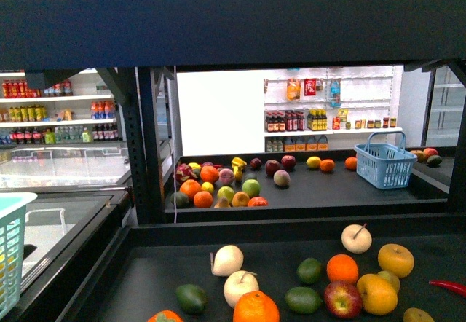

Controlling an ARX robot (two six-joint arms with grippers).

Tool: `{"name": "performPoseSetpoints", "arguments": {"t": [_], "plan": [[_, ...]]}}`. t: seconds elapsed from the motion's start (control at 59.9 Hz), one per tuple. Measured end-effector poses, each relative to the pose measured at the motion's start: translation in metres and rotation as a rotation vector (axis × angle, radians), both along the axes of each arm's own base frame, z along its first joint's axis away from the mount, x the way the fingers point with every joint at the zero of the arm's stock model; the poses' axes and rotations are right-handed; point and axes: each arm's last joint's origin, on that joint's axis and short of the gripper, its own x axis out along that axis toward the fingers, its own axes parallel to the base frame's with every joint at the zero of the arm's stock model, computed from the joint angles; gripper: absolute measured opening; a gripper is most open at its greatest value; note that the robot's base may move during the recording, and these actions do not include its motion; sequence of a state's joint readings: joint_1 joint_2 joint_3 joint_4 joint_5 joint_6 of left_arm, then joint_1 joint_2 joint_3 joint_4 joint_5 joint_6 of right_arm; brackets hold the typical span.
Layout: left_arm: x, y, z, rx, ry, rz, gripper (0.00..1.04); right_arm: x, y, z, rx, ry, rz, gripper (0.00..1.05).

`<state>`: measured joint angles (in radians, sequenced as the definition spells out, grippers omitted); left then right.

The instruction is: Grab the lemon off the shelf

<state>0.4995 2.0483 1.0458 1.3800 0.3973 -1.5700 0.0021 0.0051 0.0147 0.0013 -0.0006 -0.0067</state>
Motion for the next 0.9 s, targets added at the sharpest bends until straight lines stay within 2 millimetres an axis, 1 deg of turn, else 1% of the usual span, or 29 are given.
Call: {"name": "performPoseSetpoints", "arguments": {"t": [0.167,0.184,0.217,0.234,0.25,0.284,0.3,0.367,0.417,0.434,0.451,0.467,0.484,0.534,0.601,0.617,0.634,0.684,0.768,0.901], "plan": [[0.000,0.001,-0.003,-0.028,-0.002,0.001,0.07,0.000,0.000,0.000,0.000,0.000,0.000,0.97],[0.000,0.002,-0.003,-0.028,-0.002,0.001,0.07,0.000,0.000,0.000,0.000,0.000,0.000,0.97],[-0.001,0.002,-0.003,-0.031,-0.002,0.001,0.12,0.000,0.000,0.000,0.000,0.000,0.000,0.97],[-0.001,0.002,-0.003,-0.031,-0.002,0.001,0.17,0.000,0.000,0.000,0.000,0.000,0.000,0.97],[-0.001,0.002,-0.003,-0.032,-0.002,0.001,0.18,0.000,0.000,0.000,0.000,0.000,0.000,0.97],[-0.001,0.002,-0.004,-0.032,-0.001,0.001,0.27,0.000,0.000,0.000,0.000,0.000,0.000,0.97],[-0.001,0.002,-0.004,-0.032,-0.001,0.002,0.28,0.000,0.000,0.000,0.000,0.000,0.000,0.97],[-0.001,0.002,-0.004,-0.031,-0.001,0.000,0.42,0.000,0.000,0.000,0.000,0.000,0.000,0.97],[-0.001,0.002,-0.004,-0.031,-0.001,0.000,0.47,0.000,0.000,0.000,0.000,0.000,0.000,0.97],[-0.001,0.002,-0.004,-0.031,-0.001,0.000,0.53,0.000,0.000,0.000,0.000,0.000,0.000,0.97],[-0.001,0.002,-0.004,-0.031,-0.001,0.000,0.56,0.000,0.000,0.000,0.000,0.000,0.000,0.97],[-0.001,0.002,-0.004,-0.031,-0.001,0.000,0.63,0.000,0.000,0.000,0.000,0.000,0.000,0.97],[-0.001,0.002,-0.004,-0.031,-0.001,0.000,0.65,0.000,0.000,0.000,0.000,0.000,0.000,0.97],[-0.002,0.003,-0.005,-0.032,0.003,0.003,0.80,0.000,0.000,0.000,0.000,0.000,0.000,0.97],[-0.006,0.004,-0.010,-0.033,0.019,0.002,0.96,0.000,0.000,0.000,0.000,0.000,0.000,0.97],[-0.007,0.004,-0.011,-0.031,0.024,0.002,0.98,0.000,0.000,0.000,0.000,0.000,0.000,0.97],[-0.009,0.005,-0.013,-0.026,0.033,-0.001,0.99,0.000,0.000,0.000,0.000,0.000,0.000,0.97],[-0.020,0.007,-0.021,-0.003,0.075,-0.005,0.96,0.000,0.000,0.000,0.000,0.000,0.000,0.97],[-0.034,0.011,-0.035,0.004,0.139,0.024,0.97,0.000,0.000,0.000,0.000,0.000,-0.001,0.97],[-0.042,0.014,-0.029,0.035,0.151,0.045,0.97,0.000,0.000,0.000,0.000,0.000,0.000,0.97]]}}
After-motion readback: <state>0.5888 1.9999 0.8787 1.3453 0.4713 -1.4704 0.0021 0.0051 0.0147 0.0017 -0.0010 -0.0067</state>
